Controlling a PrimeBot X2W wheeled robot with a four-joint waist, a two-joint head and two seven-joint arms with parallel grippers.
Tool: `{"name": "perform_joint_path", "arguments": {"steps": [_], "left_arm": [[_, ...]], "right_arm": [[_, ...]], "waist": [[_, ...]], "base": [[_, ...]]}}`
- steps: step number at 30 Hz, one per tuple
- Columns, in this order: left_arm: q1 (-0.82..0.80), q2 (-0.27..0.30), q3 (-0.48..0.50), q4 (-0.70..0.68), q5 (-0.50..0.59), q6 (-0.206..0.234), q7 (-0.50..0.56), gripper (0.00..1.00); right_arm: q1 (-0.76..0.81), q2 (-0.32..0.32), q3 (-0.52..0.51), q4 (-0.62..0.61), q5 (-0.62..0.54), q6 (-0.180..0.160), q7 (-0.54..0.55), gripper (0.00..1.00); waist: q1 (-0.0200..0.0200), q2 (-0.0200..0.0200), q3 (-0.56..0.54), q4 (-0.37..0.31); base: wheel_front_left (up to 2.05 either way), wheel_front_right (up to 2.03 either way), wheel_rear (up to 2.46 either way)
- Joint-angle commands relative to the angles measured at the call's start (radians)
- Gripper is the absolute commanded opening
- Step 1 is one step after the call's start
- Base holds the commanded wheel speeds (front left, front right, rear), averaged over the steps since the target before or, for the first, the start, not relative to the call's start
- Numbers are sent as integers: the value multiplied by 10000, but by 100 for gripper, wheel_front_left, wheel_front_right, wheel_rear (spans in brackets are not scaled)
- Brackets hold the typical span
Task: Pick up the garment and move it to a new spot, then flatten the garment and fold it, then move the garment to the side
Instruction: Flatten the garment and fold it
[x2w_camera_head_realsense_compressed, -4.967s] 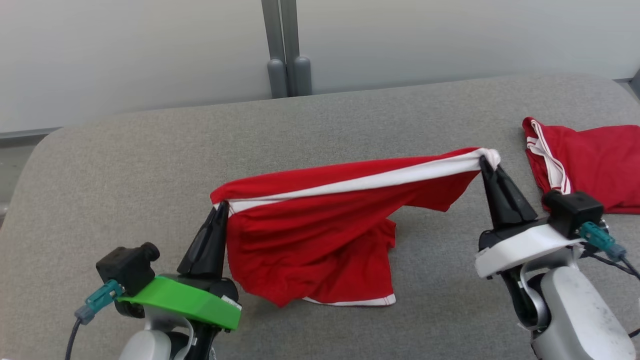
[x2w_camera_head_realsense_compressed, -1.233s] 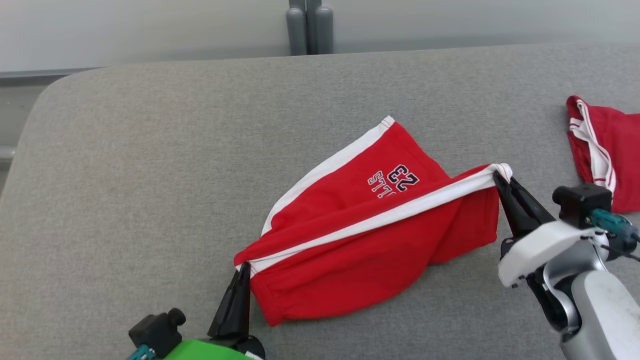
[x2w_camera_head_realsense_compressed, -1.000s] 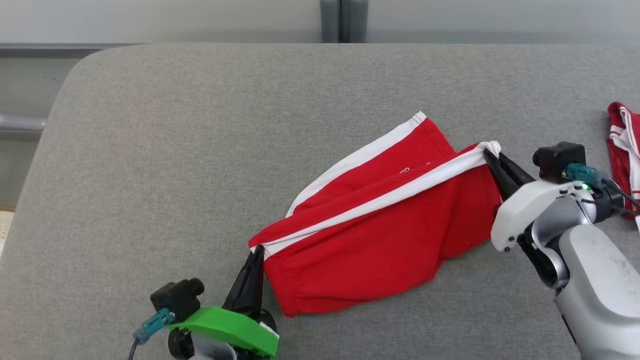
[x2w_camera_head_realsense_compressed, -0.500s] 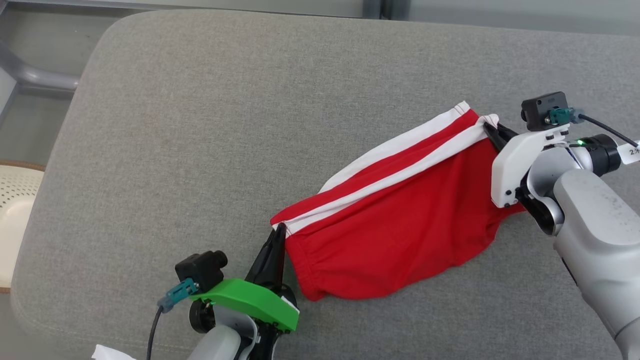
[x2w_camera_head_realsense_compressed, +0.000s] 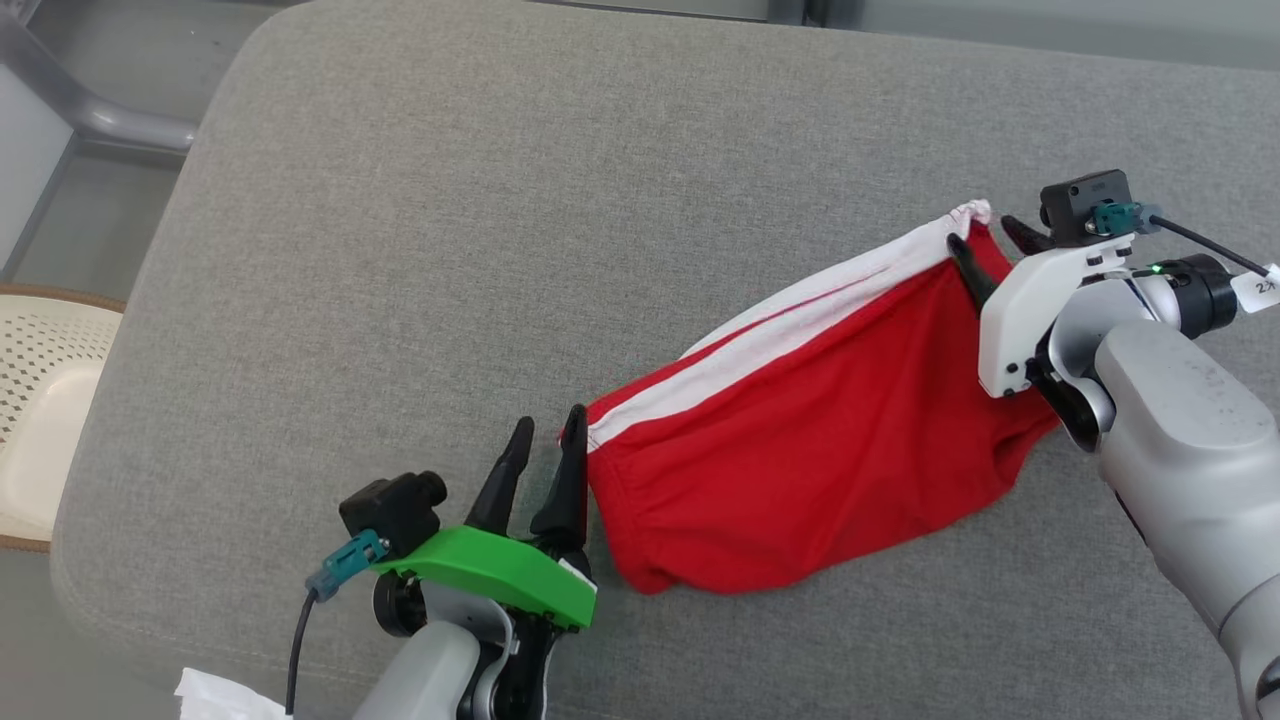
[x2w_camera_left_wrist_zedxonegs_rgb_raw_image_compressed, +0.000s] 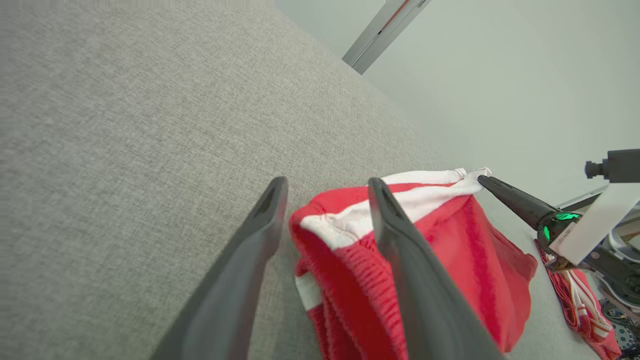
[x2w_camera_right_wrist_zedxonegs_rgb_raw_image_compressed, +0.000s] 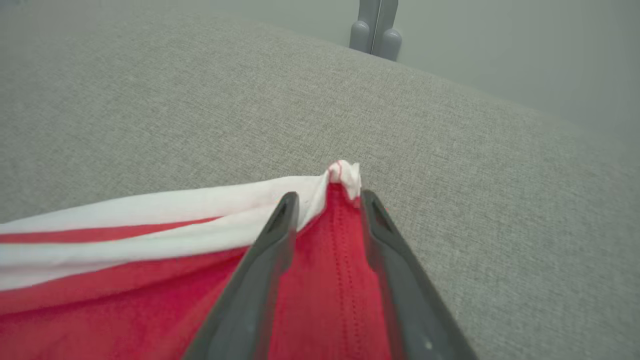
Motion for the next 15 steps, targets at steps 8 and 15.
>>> {"name": "perform_joint_path", "arguments": {"steps": [8,15], "left_arm": [[563,26,695,-838,876,17,-28,100],[1471,25,1754,-1859,1879,-63,-29,100]], "right_arm": [[-247,25,295,862,497,-15,-1090,100],[290,-386,796,857,1155,-15,-1214,100]], "waist": [[0,0,-217,-21],[0,0,-668,-119]], "base": [[0,0,0],[0,0,0]]}}
